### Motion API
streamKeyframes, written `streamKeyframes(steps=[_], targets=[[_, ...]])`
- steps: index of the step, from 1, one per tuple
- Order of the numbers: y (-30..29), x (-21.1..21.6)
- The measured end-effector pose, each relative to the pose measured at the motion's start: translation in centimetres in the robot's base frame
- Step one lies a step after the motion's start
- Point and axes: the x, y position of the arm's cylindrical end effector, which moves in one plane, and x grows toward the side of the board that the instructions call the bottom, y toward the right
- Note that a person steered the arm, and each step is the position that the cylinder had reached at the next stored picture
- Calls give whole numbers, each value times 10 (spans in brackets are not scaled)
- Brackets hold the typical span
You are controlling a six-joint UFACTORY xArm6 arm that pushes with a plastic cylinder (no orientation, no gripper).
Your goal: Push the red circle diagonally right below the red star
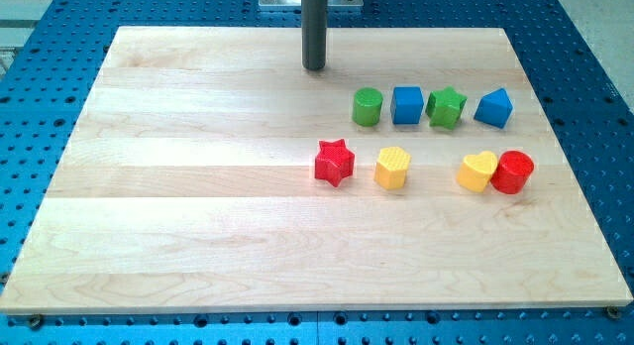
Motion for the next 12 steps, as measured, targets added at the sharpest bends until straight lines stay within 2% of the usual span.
streamKeyframes(steps=[4,7,8,11,12], targets=[[7,16],[7,5],[39,-17],[277,-14],[329,65]])
